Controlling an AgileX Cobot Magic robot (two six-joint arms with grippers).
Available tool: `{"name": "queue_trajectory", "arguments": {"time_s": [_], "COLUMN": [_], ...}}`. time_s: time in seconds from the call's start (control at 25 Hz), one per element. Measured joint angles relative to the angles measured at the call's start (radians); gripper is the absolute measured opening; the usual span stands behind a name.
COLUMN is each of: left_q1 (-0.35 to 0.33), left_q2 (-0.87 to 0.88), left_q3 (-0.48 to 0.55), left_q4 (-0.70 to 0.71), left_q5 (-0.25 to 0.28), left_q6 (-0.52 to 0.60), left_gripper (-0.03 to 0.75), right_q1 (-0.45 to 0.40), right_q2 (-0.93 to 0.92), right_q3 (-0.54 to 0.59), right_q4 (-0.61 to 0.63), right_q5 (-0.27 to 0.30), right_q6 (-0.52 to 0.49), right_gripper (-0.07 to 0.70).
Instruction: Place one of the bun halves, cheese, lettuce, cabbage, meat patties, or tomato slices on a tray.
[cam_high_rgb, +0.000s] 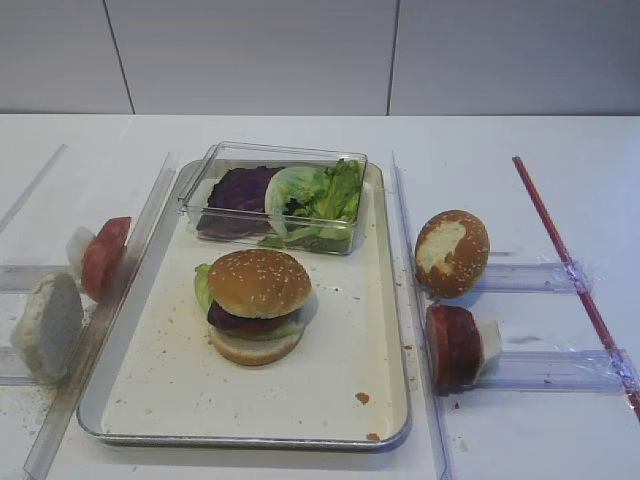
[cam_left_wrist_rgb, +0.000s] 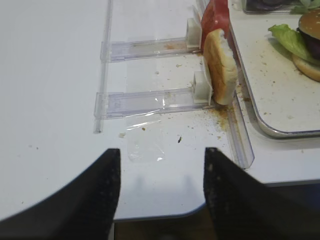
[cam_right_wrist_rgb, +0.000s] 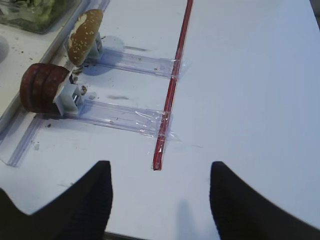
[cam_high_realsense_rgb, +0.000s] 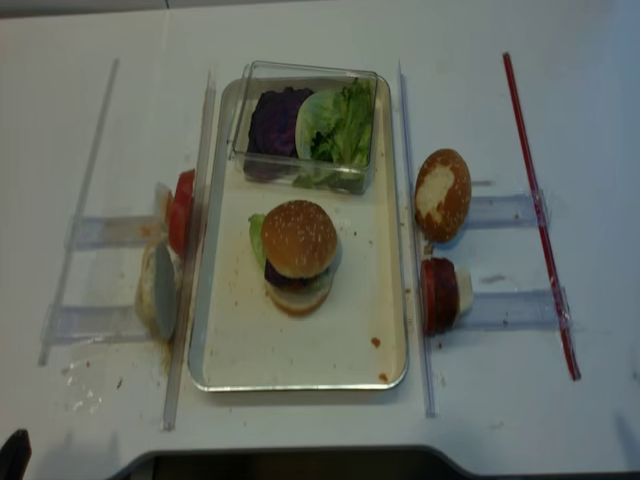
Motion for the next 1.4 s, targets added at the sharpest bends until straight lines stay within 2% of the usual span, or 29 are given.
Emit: {"name": "queue_trajectory", "arguments": {"time_s": [1.4], "left_q1": [0.0], "left_q2": [0.0], "left_q3": [0.0], "left_q4": [0.0], "left_q5": [0.0], "left_q6": [0.0], "left_gripper": [0.358], "right_q1": [0.0], "right_q2": [0.0], "right_q3": [0.002], "right_q4": [0.012], "right_q5": [-0.006], "right_q6": [0.0], "right_gripper": [0.447]}}
